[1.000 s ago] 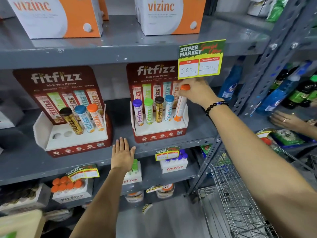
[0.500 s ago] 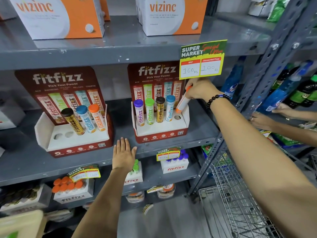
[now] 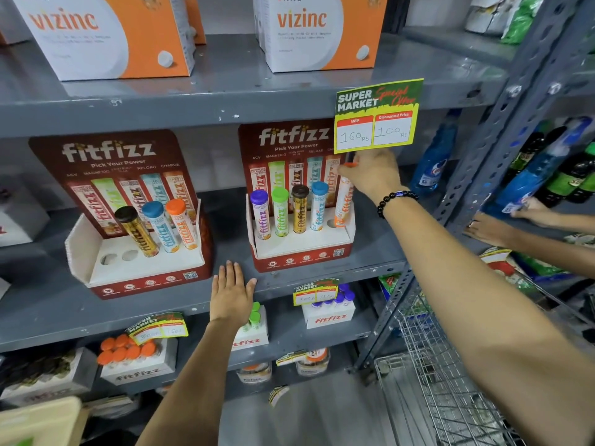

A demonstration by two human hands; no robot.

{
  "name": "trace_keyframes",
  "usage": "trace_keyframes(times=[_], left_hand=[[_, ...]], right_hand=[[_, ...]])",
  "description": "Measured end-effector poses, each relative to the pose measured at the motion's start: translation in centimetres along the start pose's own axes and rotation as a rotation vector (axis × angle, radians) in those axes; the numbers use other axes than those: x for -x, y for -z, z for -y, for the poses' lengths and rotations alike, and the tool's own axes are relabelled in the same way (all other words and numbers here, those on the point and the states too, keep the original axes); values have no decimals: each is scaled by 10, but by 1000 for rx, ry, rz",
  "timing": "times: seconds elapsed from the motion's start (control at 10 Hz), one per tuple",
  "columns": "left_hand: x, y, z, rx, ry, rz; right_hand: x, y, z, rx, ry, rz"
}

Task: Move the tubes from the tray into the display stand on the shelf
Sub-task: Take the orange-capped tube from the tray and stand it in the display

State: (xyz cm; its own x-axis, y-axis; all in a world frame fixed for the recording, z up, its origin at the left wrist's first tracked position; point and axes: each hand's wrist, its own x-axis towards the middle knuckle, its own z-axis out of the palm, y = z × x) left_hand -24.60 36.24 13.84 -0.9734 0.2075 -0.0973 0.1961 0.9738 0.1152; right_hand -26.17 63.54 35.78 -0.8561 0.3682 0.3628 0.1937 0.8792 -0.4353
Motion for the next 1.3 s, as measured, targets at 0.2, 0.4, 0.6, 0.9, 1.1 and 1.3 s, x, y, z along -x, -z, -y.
trace_keyframes(times=[0.2, 0.4, 0.6, 0.9, 1.1, 1.3], left_hand=[[-2, -2, 0, 2, 14, 5], [-3, -4, 1, -9, 20, 0], [-3, -4, 1, -14, 23, -6], [-3, -4, 2, -3, 11, -4], [-3, -3, 1, -5, 14, 2], [-2, -3, 0, -8, 14, 3]], right_hand=[[-7, -14, -4, 6, -46, 17], [-9, -26, -7, 13, -95, 94], [-13, -30, -8, -2, -65, 70], [-9, -35, -10, -40, -85, 88], [-2, -42, -11, -72, -120, 127], [-6, -40, -16, -100, -97, 142]])
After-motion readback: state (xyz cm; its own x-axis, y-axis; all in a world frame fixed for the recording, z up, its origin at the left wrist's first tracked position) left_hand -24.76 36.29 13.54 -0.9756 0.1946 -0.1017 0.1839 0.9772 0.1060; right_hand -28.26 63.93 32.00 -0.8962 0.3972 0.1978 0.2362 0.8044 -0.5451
